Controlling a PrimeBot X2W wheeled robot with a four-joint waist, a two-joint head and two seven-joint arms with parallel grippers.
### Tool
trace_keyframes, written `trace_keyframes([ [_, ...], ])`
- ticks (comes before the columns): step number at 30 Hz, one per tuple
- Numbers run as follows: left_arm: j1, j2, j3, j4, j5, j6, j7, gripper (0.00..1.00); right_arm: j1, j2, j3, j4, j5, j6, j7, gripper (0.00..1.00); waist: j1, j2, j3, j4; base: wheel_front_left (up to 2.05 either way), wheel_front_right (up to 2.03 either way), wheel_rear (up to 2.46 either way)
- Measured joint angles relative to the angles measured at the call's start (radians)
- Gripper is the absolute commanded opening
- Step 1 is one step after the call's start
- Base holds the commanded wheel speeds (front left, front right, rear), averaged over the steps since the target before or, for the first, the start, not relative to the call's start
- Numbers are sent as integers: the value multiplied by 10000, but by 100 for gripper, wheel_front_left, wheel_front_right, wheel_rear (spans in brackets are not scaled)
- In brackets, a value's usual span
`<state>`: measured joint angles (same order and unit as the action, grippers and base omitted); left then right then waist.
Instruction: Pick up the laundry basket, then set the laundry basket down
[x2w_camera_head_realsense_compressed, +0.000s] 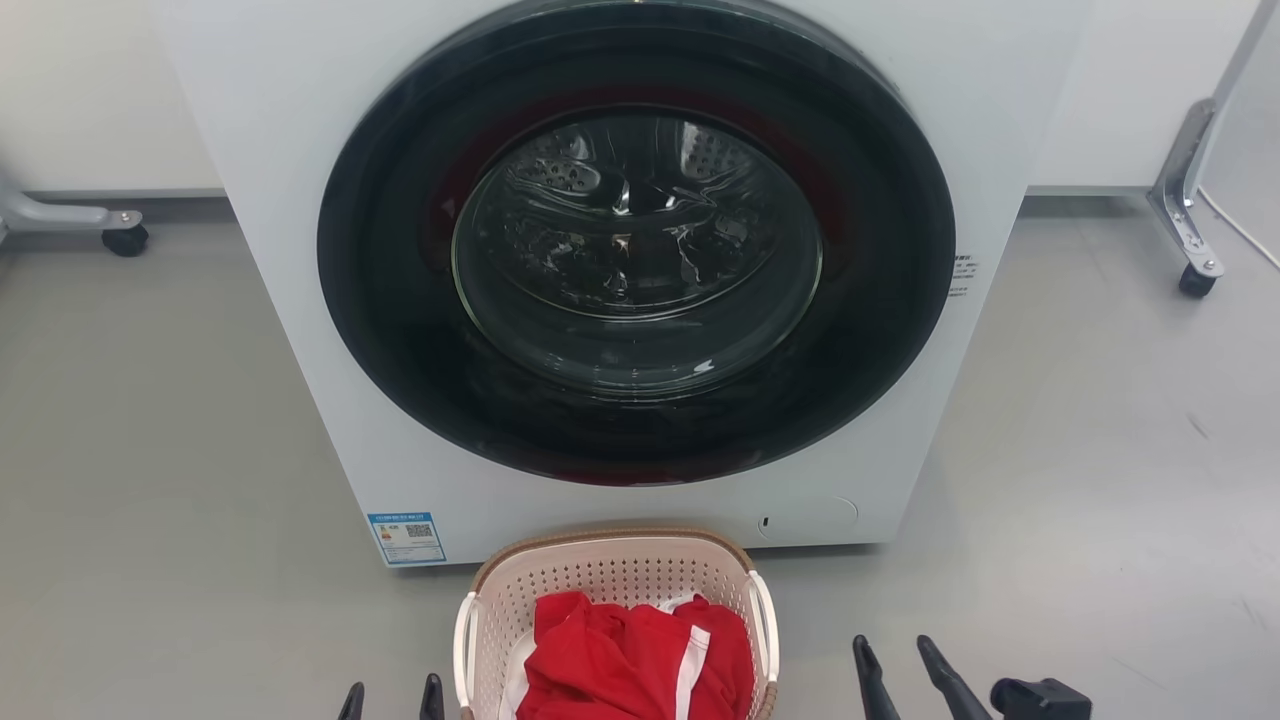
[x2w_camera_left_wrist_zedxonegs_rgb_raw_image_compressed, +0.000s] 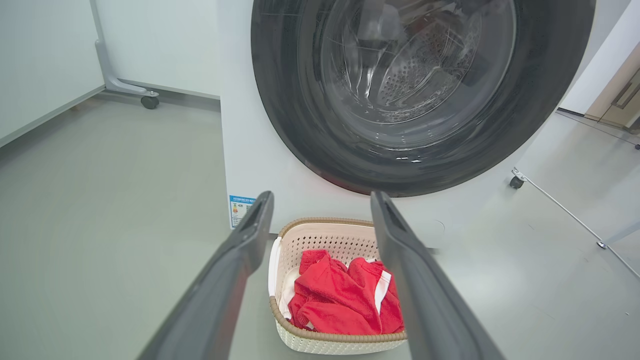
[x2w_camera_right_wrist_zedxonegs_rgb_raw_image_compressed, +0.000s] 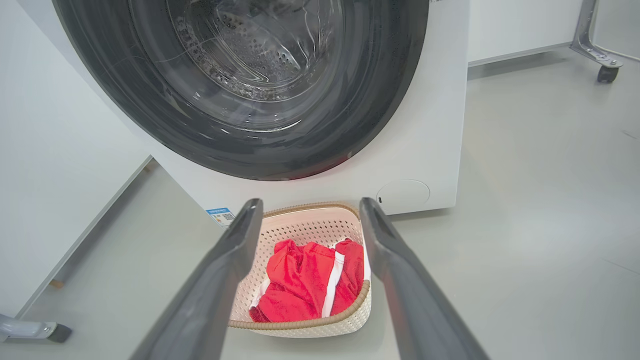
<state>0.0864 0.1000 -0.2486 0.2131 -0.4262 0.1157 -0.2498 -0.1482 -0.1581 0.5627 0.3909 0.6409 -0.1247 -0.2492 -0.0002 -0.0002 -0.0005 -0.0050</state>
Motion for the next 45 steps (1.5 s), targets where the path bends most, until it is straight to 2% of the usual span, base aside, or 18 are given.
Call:
trace_keyframes([
  [8, 445, -50, 345, -832, 393, 75, 0, 100, 941, 48, -1185, -1116, -1281, 0, 0, 100, 3, 2, -155, 11, 0, 0, 0],
  [17, 473, -96, 506, -1365, 792, 75, -2, 100, 1579, 326, -2048, -2057, -2230, 0, 0, 100, 2, 2, -96, 45, 0, 0, 0],
  [30, 501, -150, 663, -1664, 1170, 77, -2, 100, 1853, 608, -2583, -2817, -3154, 0, 0, 100, 2, 2, 23, 48, 0, 0, 0],
  [45, 524, -240, 656, -1898, 1296, 84, -2, 100, 2018, 794, -2926, -3198, -3572, 0, -2, 100, 3, 2, 156, 67, 0, 0, 0],
])
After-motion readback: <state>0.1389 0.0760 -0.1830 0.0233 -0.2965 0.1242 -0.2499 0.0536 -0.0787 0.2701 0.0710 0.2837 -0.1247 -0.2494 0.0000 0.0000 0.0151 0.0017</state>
